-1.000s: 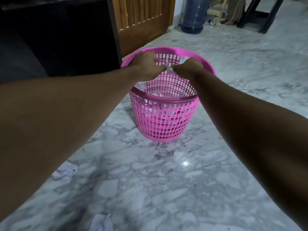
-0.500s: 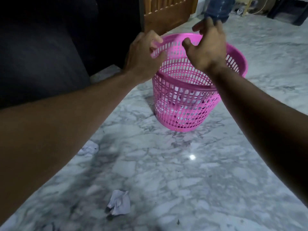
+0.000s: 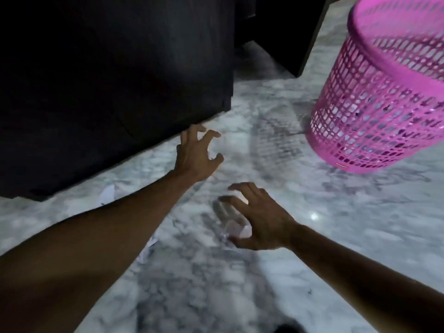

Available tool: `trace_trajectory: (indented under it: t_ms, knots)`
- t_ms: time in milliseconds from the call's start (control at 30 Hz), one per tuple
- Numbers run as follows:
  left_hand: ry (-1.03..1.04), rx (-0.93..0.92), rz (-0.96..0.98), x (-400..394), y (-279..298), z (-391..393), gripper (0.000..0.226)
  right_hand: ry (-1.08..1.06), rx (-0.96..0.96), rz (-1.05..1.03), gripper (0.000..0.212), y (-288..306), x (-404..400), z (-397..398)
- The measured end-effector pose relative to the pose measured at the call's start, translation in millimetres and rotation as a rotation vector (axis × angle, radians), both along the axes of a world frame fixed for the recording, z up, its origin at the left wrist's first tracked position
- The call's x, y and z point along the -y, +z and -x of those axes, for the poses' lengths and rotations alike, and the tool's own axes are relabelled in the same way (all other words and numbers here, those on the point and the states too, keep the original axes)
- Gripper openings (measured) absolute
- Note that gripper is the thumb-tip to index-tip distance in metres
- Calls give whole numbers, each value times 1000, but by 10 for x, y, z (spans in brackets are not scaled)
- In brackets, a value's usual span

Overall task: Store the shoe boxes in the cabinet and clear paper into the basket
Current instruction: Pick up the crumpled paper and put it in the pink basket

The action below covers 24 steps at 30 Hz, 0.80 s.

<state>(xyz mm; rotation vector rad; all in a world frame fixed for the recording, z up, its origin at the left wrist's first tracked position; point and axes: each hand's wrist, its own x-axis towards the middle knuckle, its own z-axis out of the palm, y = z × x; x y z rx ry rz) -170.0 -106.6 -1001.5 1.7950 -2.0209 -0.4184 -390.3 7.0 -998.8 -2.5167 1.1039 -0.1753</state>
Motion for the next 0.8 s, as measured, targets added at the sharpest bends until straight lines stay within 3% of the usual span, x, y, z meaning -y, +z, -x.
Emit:
trace_trajectory:
  t_ms: [67, 167, 267, 367, 467, 567, 733, 800]
  knots:
    - [-8, 97, -89, -3, -226, -153, 64, 82, -97, -76, 87, -336, -161, -32]
    - [-30, 89, -217, 37, -569, -312, 64, 95, -108, 18, 63, -653, -297, -100]
    - [-10, 38, -105, 59, -744, -395, 37, 67, 48, 118, 43, -810, -240, -216]
    - [16, 9, -27, 26, -714, -511, 17, 73, 123, 122, 37, -855, -126, -365]
    - [90, -11, 11, -73, -633, -848, 26, -2, 179, -4, 27, -825, -56, -596]
    - [179, 9, 50, -310, -506, -1310, 31, -40, 206, 9, 13, -763, -4, -918]
    - [410, 125, 59, -909, -443, -2004, 27, 65, 217, 96, 39, -667, -12, -1562]
    - [533, 138, 30, -1146, -536, -2192, 38, 123, 183, 132, 52, -695, -75, -1806]
